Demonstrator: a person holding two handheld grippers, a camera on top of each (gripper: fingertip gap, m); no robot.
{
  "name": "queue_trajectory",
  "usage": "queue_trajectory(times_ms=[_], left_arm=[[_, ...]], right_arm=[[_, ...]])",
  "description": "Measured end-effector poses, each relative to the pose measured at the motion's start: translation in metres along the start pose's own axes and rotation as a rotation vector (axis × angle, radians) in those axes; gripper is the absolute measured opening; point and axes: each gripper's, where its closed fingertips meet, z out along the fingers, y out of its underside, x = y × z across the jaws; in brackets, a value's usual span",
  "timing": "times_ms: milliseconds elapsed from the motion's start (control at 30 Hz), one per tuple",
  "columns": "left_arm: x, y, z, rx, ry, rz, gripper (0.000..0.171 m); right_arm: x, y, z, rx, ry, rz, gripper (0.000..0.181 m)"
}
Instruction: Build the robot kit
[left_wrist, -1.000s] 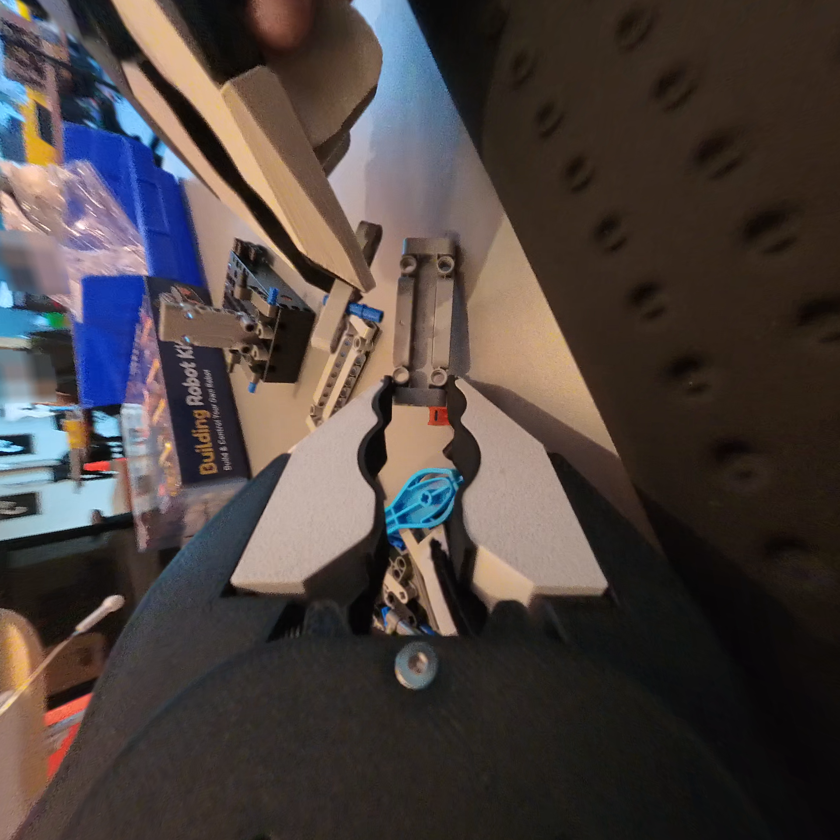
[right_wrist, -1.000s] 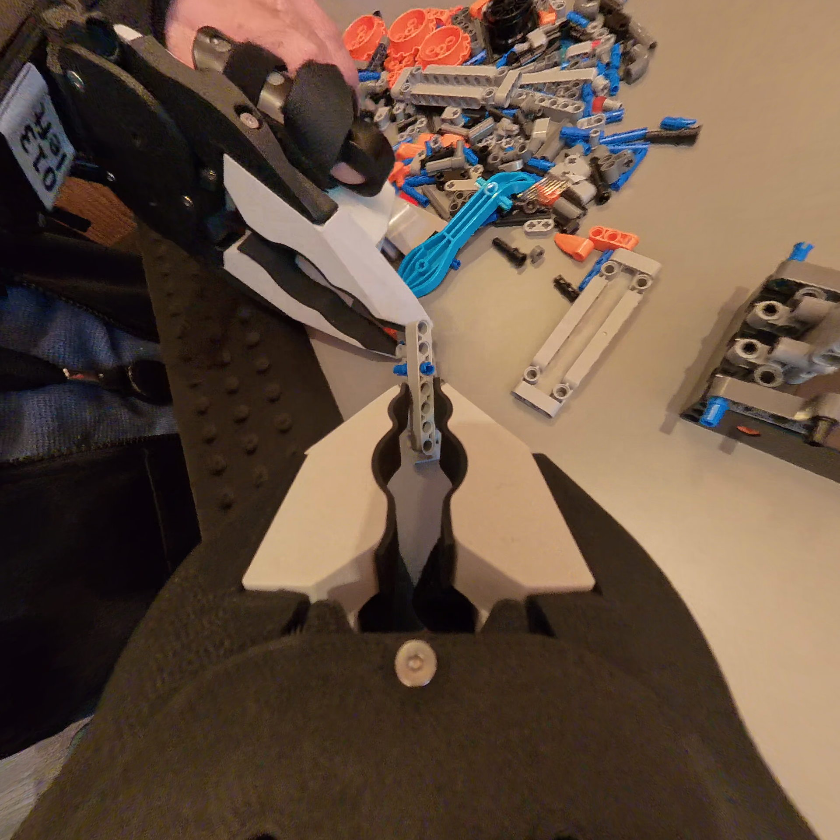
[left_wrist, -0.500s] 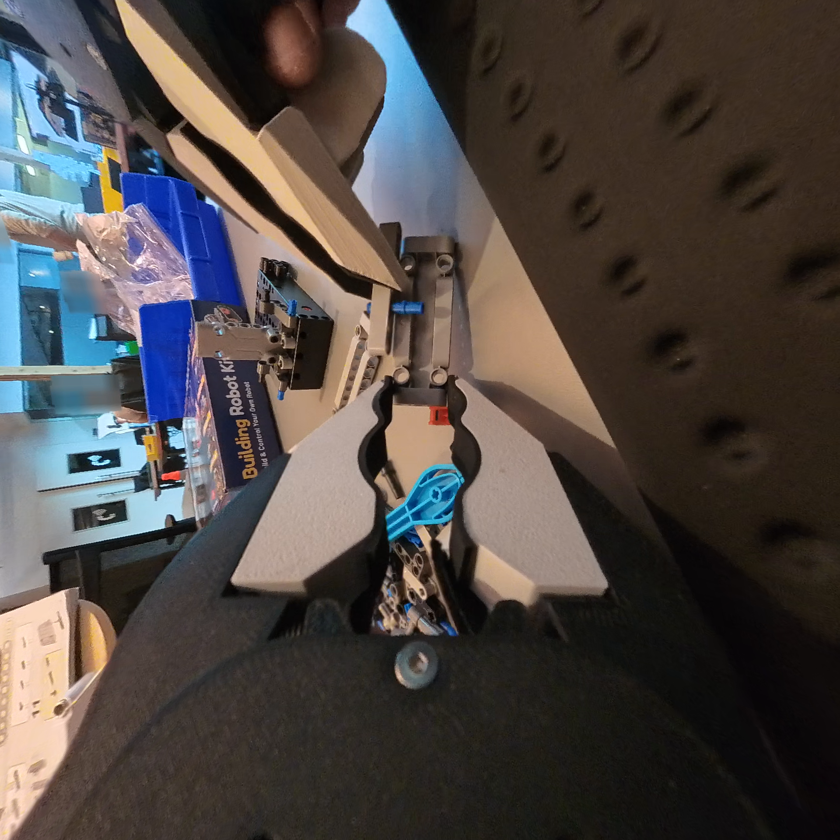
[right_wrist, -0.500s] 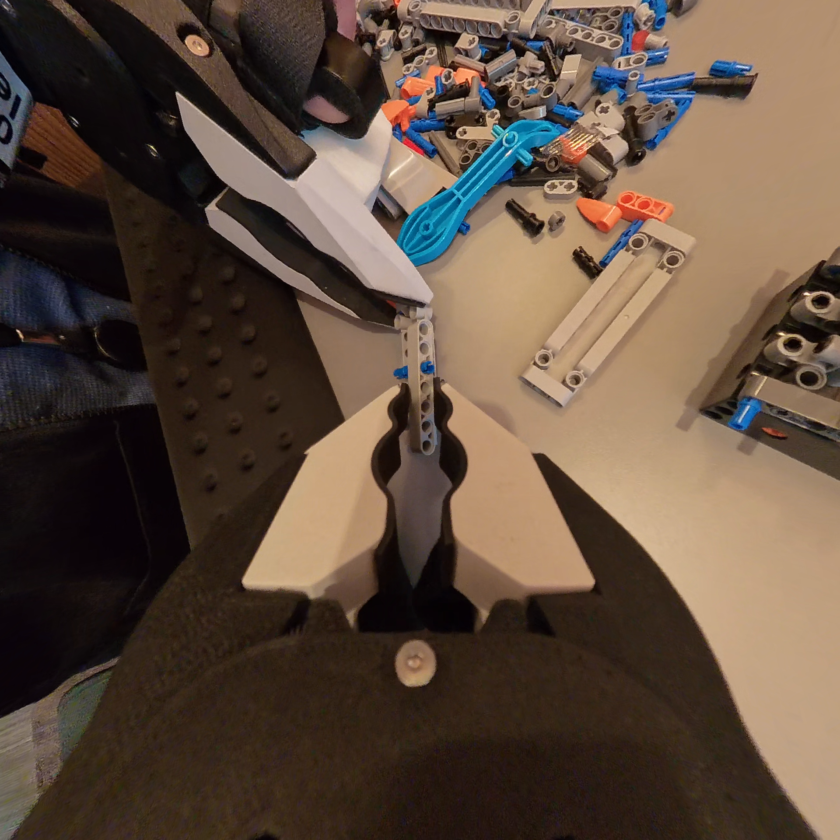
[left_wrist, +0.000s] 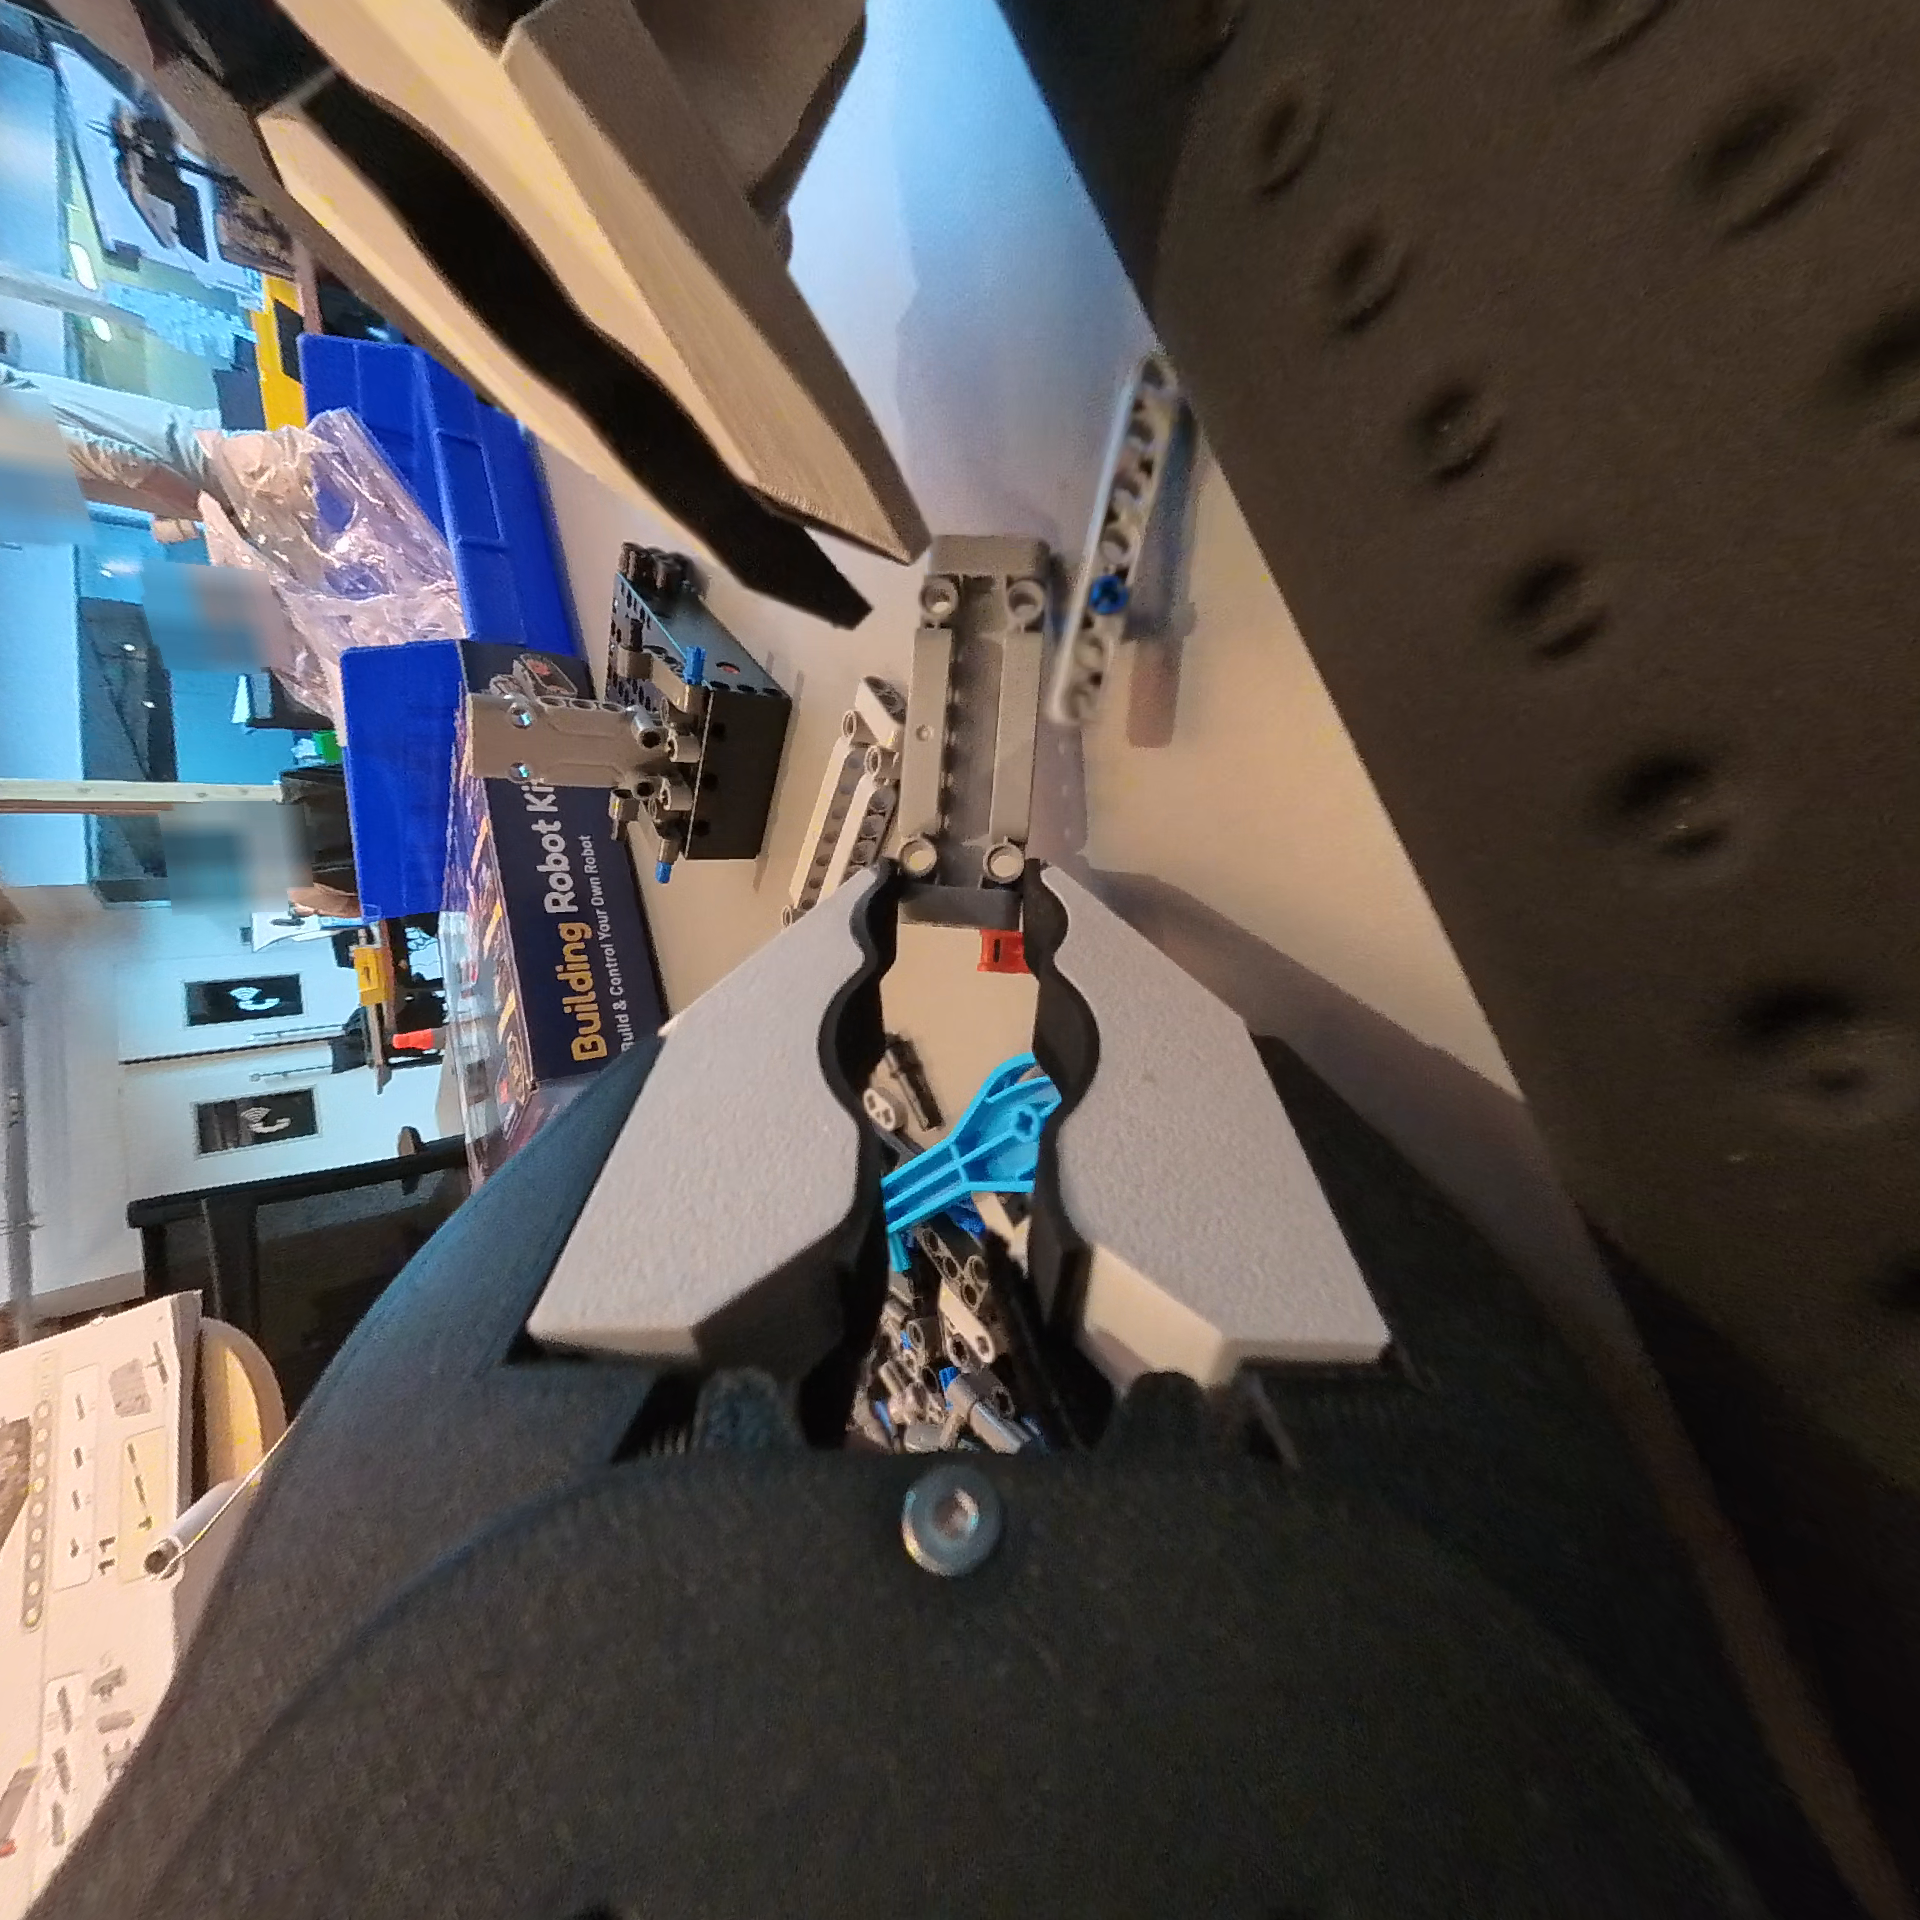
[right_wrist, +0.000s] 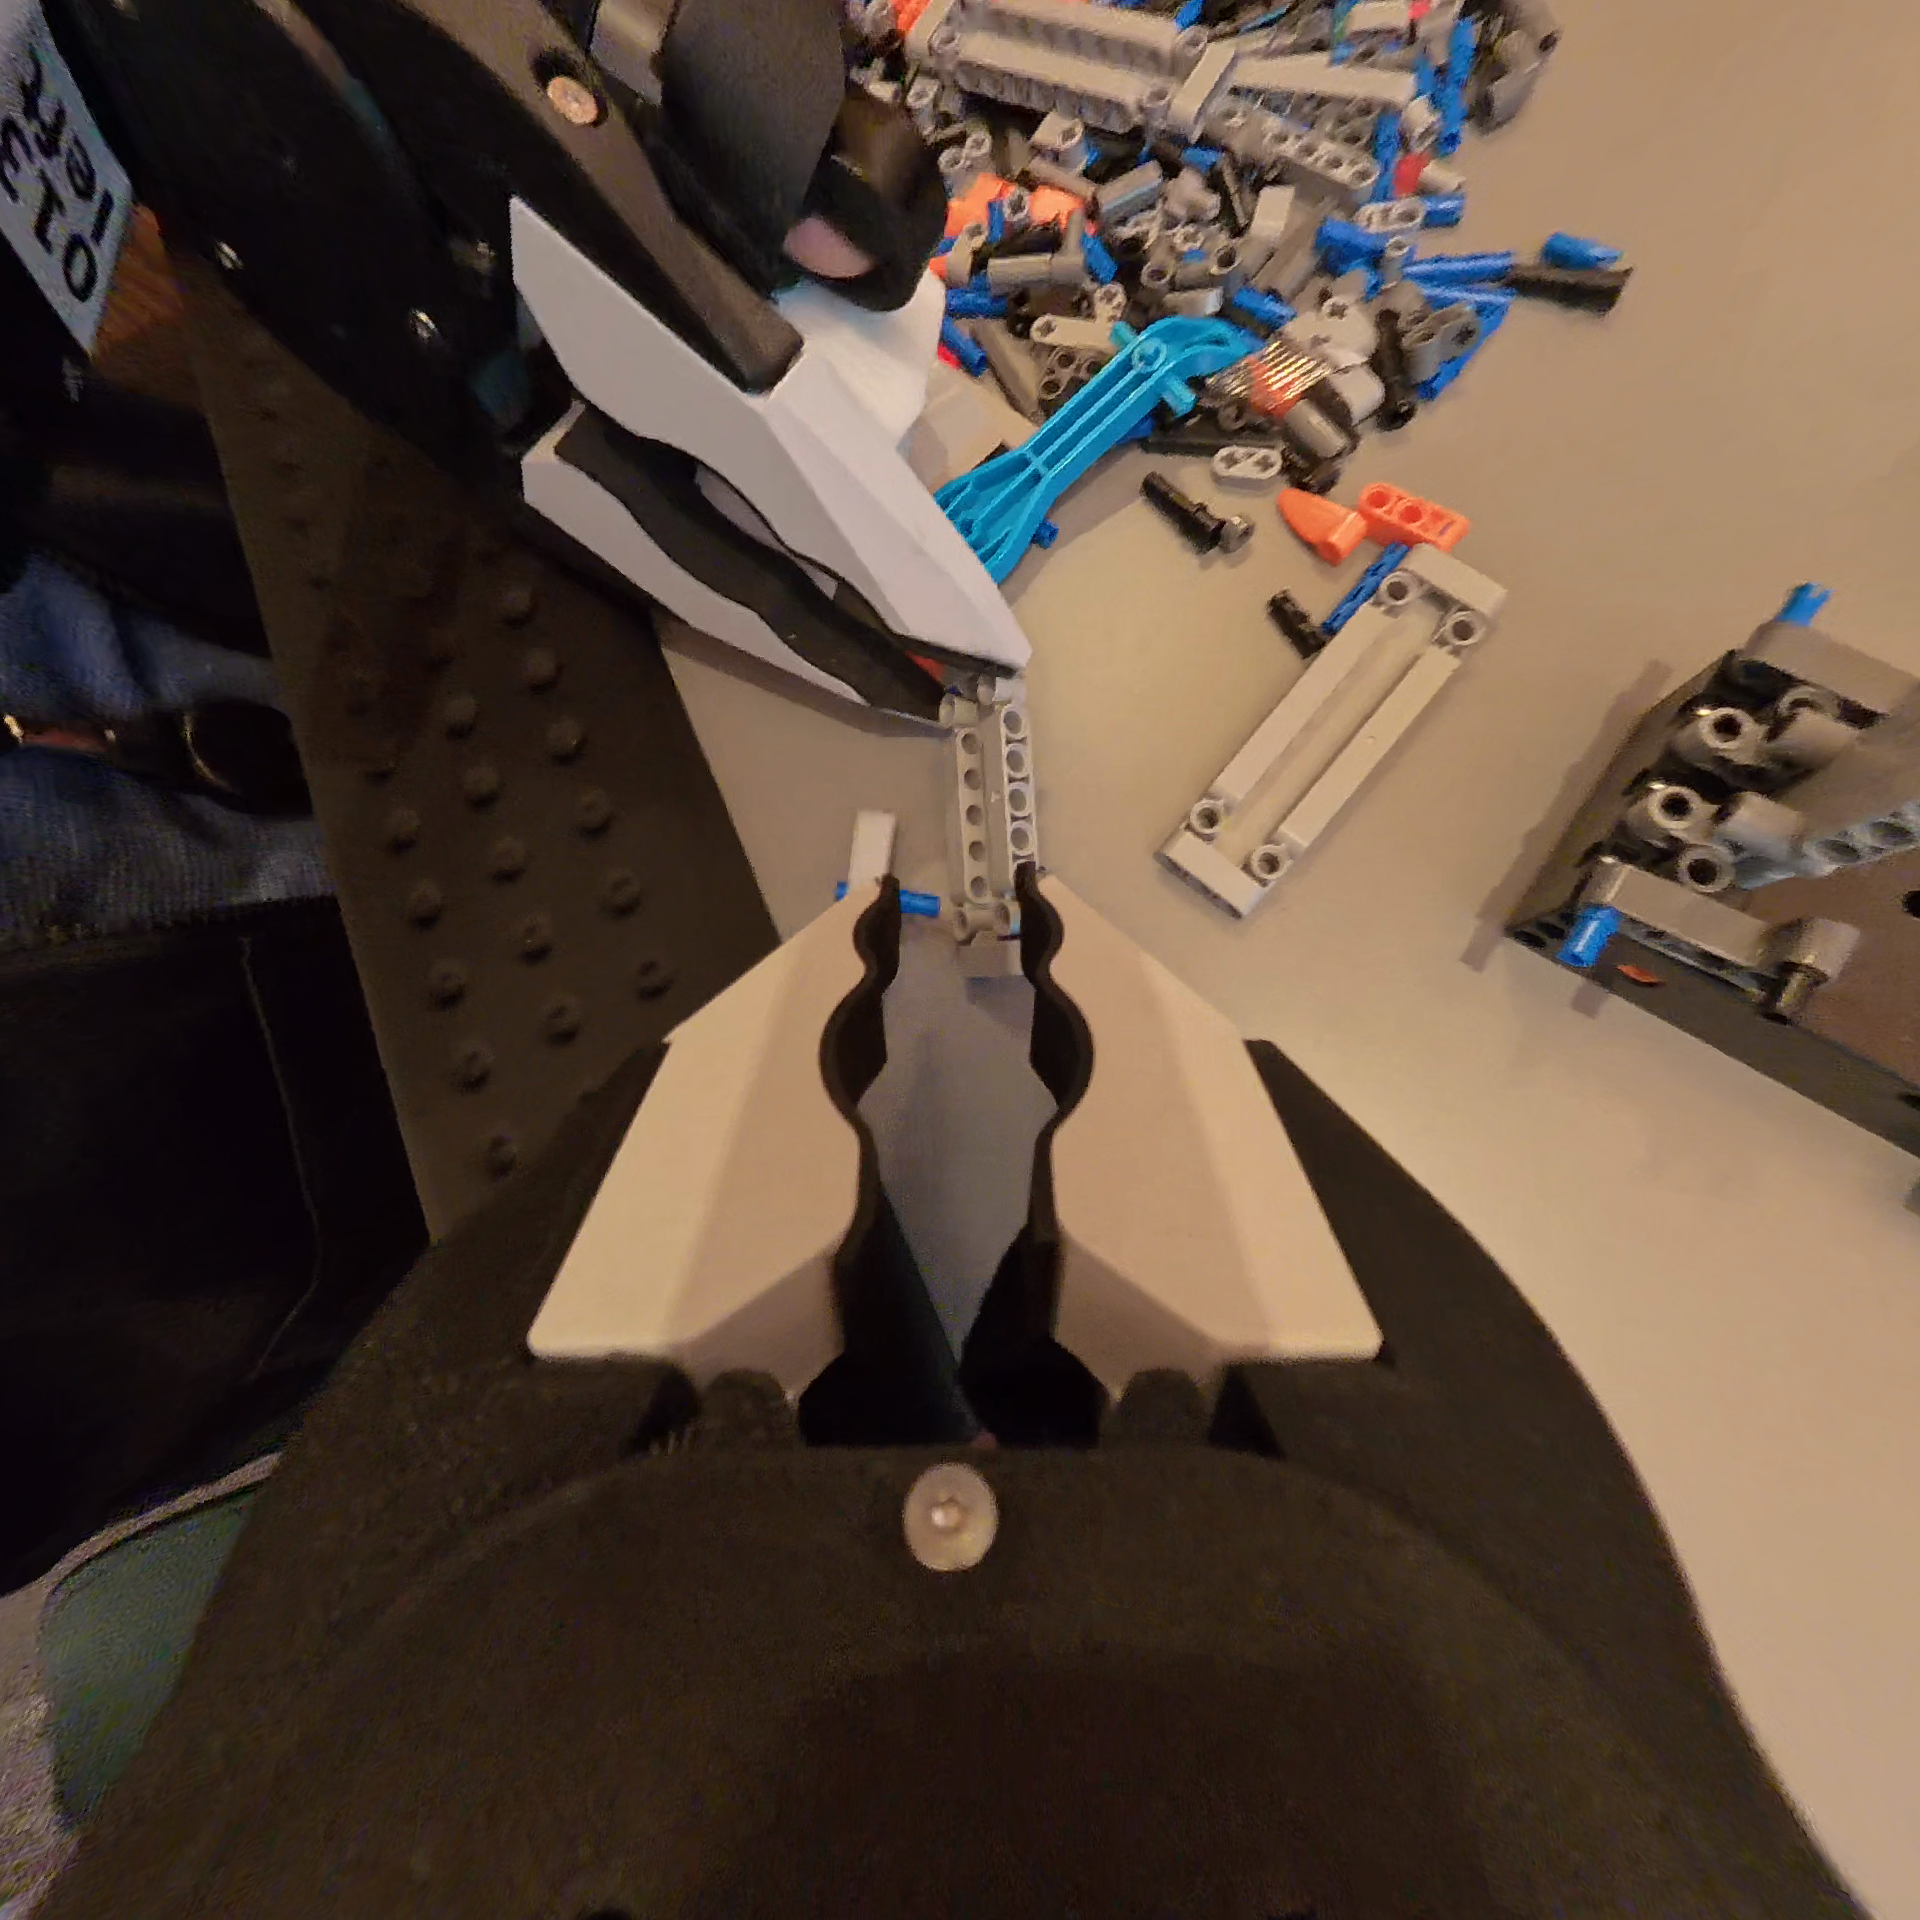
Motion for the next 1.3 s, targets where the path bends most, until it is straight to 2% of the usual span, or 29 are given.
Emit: queue_trajectory(times_ms=[133, 167, 233, 333, 400, 433, 500, 533, 567, 633, 700, 933, 967, 1000, 1100, 1167, 1200, 1300], left_arm=[[-0.006, -0.002, -0.001, 0.001, -0.054, 0.047, 0.021], [-0.007, -0.003, -0.002, 0.003, -0.066, 0.058, 0.021], [-0.009, -0.004, -0.003, 0.007, -0.090, 0.075, 0.021], [-0.014, -0.002, -0.005, 0.014, -0.099, 0.052, 0.021], [-0.027, -0.003, -0.012, 0.044, -0.120, -0.017, 0.023], [-0.035, -0.003, -0.016, 0.072, -0.121, -0.080, 0.032], [-0.044, -0.002, -0.017, 0.117, -0.045, -0.301, 0.055], [-0.046, -0.004, -0.019, 0.165, 0.013, -0.419, 0.057], [-0.051, -0.009, -0.023, 0.234, 0.057, -0.530, 0.055], [-0.057, -0.017, -0.034, 0.363, 0.159, -0.703, 0.032], [-0.057, -0.019, -0.037, 0.409, 0.238, -0.800, 0.018], [-0.061, -0.024, -0.046, 0.537, 0.331, -0.967, 0.007], [-0.062, -0.023, -0.048, 0.549, 0.332, -0.980, 0.006], [-0.064, -0.020, -0.048, 0.548, 0.326, -0.987, 0.005], [-0.063, -0.012, -0.051, 0.510, 0.318, -0.955, 0.005], [-0.059, -0.006, -0.048, 0.457, 0.285, -0.912, 0.005], [-0.055, -0.005, -0.048, 0.439, 0.290, -0.898, 0.005], [-0.053, -0.002, -0.049, 0.427, 0.305, -0.910, 0.005]], right_arm=[[0.009, -0.005, 0.010, -0.007, 0.036, -0.008, 0.024], [0.009, -0.005, 0.013, -0.015, 0.025, -0.011, 0.023], [0.010, -0.003, 0.018, -0.033, 0.016, -0.019, 0.008], [0.011, -0.010, 0.015, 0.005, 0.017, -0.025, 0.007], [0.011, -0.019, 0.008, 0.061, 0.030, -0.044, 0.008], [0.010, -0.022, 0.005, 0.082, 0.031, -0.049, 0.008], [0.005, -0.033, -0.001, 0.148, 0.028, -0.095, 0.008], [0.004, -0.036, -0.003, 0.164, 0.030, -0.107, 0.008], [0.003, -0.039, -0.005, 0.173, 0.040, -0.125, 0.008], [0.000, -0.047, -0.007, 0.212, 0.046, -0.168, 0.008], [-0.002, -0.054, -0.010, 0.246, 0.059, -0.191, 0.008], [-0.006, -0.070, -0.013, 0.329, 0.088, -0.234, 0.008], [-0.006, -0.072, -0.014, 0.350, 0.086, -0.218, 0.010], [-0.005, -0.073, -0.015, 0.355, 0.078, -0.191, 0.021], [-0.003, -0.049, -0.014, 0.234, 0.044, -0.138, 0.026], [-0.012, -0.017, -0.005, 0.058, -0.037, -0.111, 0.023], [-0.010, -0.005, -0.001, -0.008, -0.027, -0.107, 0.021], [-0.020, 0.019, 0.008, -0.125, -0.053, -0.130, 0.016]])
